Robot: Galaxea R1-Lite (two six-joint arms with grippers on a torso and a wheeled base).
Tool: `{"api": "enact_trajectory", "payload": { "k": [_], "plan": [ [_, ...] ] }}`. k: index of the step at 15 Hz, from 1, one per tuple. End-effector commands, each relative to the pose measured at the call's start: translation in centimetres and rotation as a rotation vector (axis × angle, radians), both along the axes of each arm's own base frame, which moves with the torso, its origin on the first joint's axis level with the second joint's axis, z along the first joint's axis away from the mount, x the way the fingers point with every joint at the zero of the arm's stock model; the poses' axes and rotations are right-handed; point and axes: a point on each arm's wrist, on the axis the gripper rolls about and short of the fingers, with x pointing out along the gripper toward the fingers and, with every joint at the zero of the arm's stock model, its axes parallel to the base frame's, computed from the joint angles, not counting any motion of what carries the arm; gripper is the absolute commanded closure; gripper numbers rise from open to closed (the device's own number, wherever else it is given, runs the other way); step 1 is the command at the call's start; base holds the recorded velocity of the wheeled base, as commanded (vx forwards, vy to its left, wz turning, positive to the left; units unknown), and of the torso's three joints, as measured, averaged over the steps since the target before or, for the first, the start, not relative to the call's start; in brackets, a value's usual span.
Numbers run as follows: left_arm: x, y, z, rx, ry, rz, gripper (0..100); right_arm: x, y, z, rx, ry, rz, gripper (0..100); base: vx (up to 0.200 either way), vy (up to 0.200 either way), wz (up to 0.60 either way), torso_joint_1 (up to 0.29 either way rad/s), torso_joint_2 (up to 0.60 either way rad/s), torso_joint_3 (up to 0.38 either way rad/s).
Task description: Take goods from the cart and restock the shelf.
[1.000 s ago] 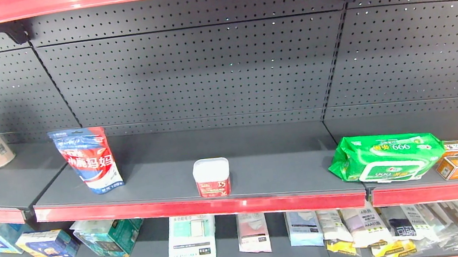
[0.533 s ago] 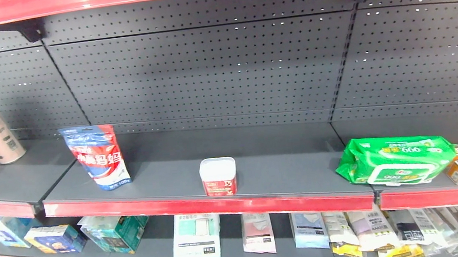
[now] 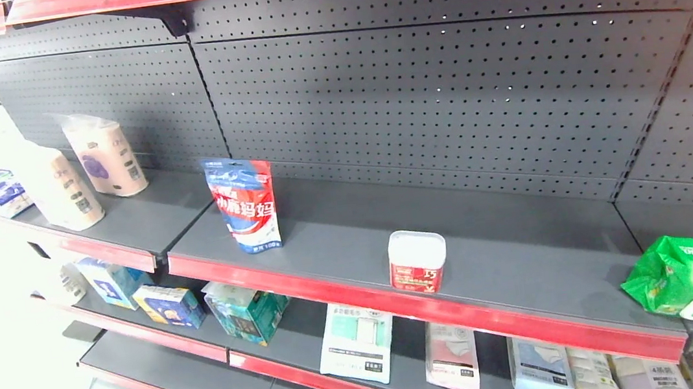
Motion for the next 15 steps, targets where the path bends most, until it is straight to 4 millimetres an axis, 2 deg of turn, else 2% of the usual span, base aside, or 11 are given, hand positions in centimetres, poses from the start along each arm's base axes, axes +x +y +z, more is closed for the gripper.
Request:
{"api": "enact_trajectory", "payload": {
  "k": [1, 4, 5, 8, 9, 12, 15],
  "plan": [
    [1.0, -0.3, -1.4, -0.026, -0.064, -0.092, 0, 0.8, 0.3, 1.0, 0.006, -0.004, 0.088, 100, 0.000, 0.000, 0.00, 0.000, 0.00, 0.000],
    [1.3, -0.4, -1.6, -0.020, -0.112, -0.104, 0, 3.3, 0.9, 1.2, 0.023, 0.065, 0.193, 100, 0.000, 0.000, 0.00, 0.000, 0.00, 0.000],
    [1.3, -0.3, -1.5, -0.020, -0.110, -0.078, 0, 5.6, 1.1, 1.5, 0.033, 0.091, 0.207, 100, 0.000, 0.000, 0.00, 0.000, 0.00, 0.000],
    [1.2, -0.5, -1.5, -0.047, -0.114, -0.166, 0, 9.2, 1.2, 1.4, 0.042, 0.092, 0.212, 100, 0.000, 0.000, 0.00, 0.000, 0.00, 0.000],
    [1.2, -0.6, -1.6, -0.067, -0.104, -0.178, 0, 9.9, 1.2, 1.2, 0.042, 0.097, 0.212, 100, 0.000, 0.000, 0.00, 0.000, 0.00, 0.000],
    [1.3, -0.1, -1.8, -0.039, -0.094, 0.091, 0, 11.9, 1.2, 0.5, 0.044, 0.145, 0.212, 100, 0.000, 0.000, 0.00, 0.000, 0.00, 0.000],
    [1.1, -0.2, -2.2, -0.005, -0.078, 0.098, 0, 12.5, 1.2, 0.2, 0.046, 0.165, 0.211, 100, 0.000, 0.000, 0.00, 0.000, 0.00, 0.000]
  ]
}}
